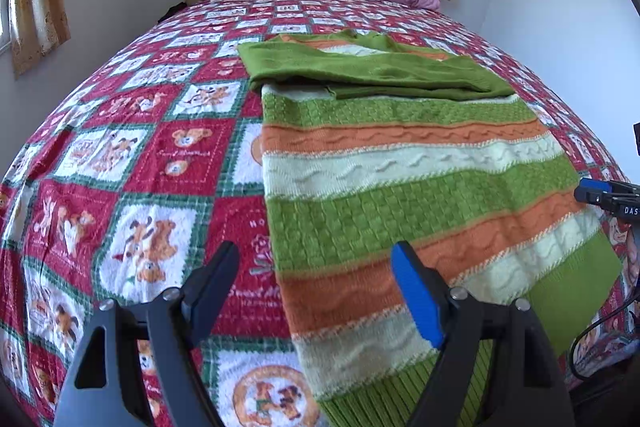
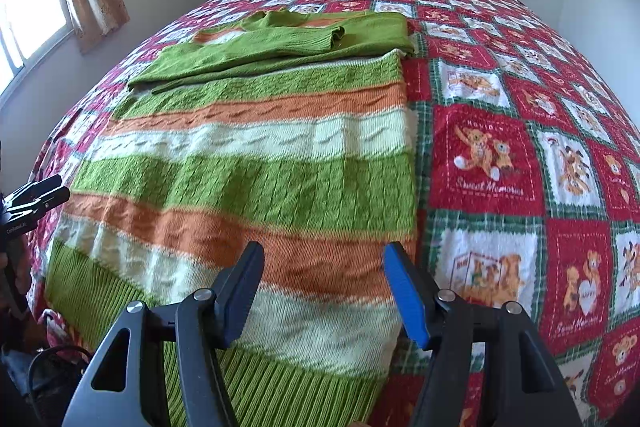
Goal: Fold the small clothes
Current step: 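Move both tools down to the ribbed green hem of the sweater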
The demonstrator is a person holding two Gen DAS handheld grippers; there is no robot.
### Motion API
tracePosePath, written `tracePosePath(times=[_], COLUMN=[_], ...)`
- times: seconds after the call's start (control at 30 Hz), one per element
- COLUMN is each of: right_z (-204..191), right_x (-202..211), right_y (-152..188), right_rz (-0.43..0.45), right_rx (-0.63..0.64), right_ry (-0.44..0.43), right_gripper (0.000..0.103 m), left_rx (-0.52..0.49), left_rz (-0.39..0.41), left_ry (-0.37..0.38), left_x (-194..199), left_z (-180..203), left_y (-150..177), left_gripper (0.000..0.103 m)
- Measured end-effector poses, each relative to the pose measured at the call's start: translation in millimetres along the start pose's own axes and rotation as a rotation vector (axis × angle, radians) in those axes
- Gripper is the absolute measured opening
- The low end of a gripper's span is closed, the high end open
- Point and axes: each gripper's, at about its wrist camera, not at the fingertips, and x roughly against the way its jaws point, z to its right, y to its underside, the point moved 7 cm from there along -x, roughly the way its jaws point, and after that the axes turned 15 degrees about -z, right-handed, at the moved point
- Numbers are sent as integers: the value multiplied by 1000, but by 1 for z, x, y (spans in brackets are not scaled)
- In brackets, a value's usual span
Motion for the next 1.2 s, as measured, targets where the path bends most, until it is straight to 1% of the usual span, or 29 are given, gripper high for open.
tracePosePath(times=[0.07,0.23,0.37,0.53,0.63,0.73,0.8,0.87,0.93,1.0,1.03,1.07,1.1,1.2], right_z=[-2,-5,-4,-1,0,1,2,3,6,10,11,13,15,17], right_x=[1,4,5,8,8,8,7,7,8,12,13,16,17,18], right_y=[7,22,31,39,42,44,45,46,47,47,48,49,49,49], right_rz=[-5,-9,-11,-17,-22,-30,-37,-50,-57,-57,-55,-55,-56,-65], right_rx=[2,13,12,0,-2,-2,-3,-4,-9,-16,-18,-22,-24,-23], right_ry=[-4,1,2,-3,-7,-11,-10,-12,-9,-8,-11,-13,-13,-15], right_gripper=[63,63,63,63,63,63,63,63,63,63,63,63,63,63], left_rx=[2,22,16,20,23,33,42,42,34,34,43,52,67,106], left_rz=[-12,-44,-50,-68,-74,-79,-88,-102,-123,-149,-160,-161,-158,-154], left_ry=[6,57,53,88,119,170,206,255,285,259,237,232,234,202], left_x=[0,-1,0,3,9,15,18,20,21,18,16,16,17,19], left_z=[1,5,10,16,20,25,28,34,41,43,41,39,35,22], left_y=[4,15,20,29,35,40,43,48,54,59,63,65,67,70], left_gripper=[81,81,81,81,81,81,77,69,68,68,66,63,63,63])
